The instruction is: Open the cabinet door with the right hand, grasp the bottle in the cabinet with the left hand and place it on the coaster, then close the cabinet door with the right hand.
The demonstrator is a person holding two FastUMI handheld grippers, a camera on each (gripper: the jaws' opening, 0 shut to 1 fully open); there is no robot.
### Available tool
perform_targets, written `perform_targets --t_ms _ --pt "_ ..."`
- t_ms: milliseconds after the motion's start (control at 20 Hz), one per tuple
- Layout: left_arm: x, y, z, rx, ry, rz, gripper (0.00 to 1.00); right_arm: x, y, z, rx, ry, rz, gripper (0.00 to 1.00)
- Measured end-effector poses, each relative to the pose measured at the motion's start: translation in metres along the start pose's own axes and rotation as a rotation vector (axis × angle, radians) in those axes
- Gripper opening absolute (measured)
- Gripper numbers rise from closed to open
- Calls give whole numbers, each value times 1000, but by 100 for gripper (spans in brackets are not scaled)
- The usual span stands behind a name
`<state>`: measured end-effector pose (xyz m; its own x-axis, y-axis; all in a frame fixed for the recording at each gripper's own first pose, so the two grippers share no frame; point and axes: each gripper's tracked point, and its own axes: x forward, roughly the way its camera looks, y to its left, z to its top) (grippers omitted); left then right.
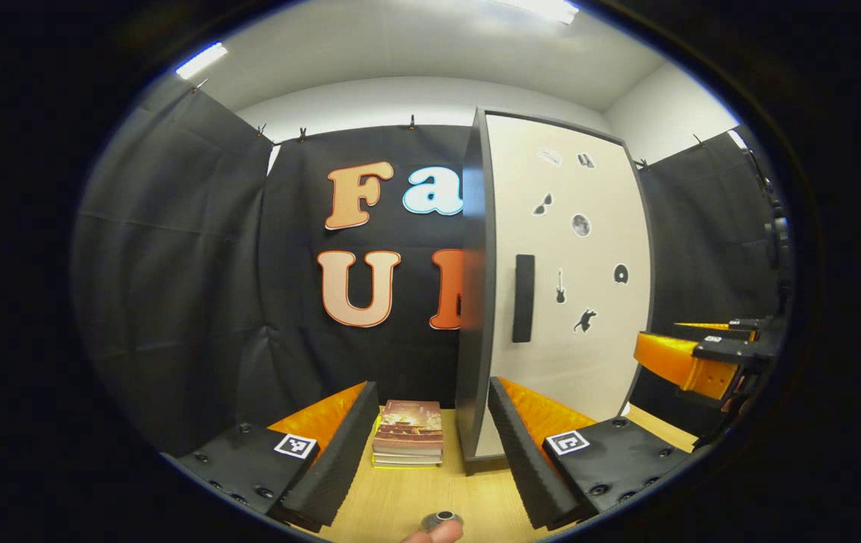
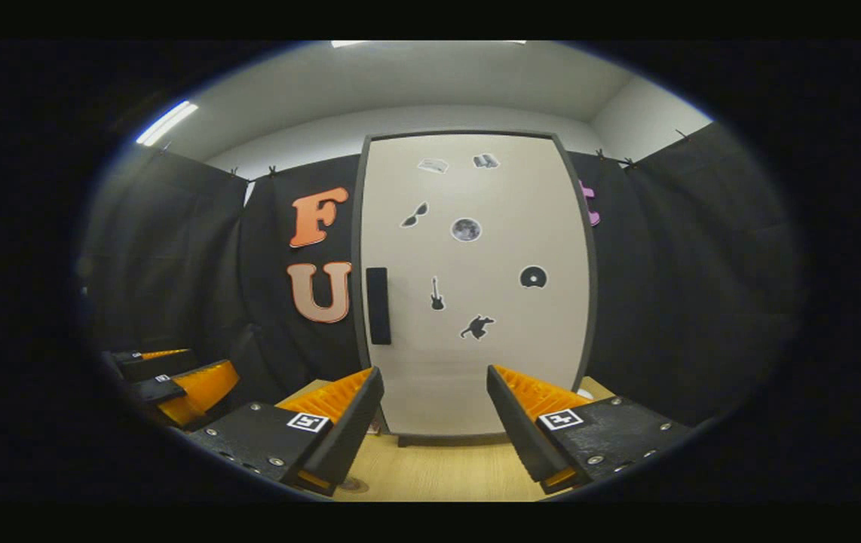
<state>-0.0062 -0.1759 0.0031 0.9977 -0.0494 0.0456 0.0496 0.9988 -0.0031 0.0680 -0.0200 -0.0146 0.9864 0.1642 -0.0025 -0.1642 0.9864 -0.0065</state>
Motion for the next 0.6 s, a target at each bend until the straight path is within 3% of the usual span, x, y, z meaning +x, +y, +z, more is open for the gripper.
perform_targets --t_ms 100,250,600 --pt "-14 -14 2 3 -4 -9 95 -21 -17 -8 0 21 -28 89" --pt "-28 -32 2 13 -6 -20 95 -44 -38 -14 6 26 -56 86" --pt "-42 -56 3 27 -2 -28 95 -67 -54 -14 16 26 -63 87"
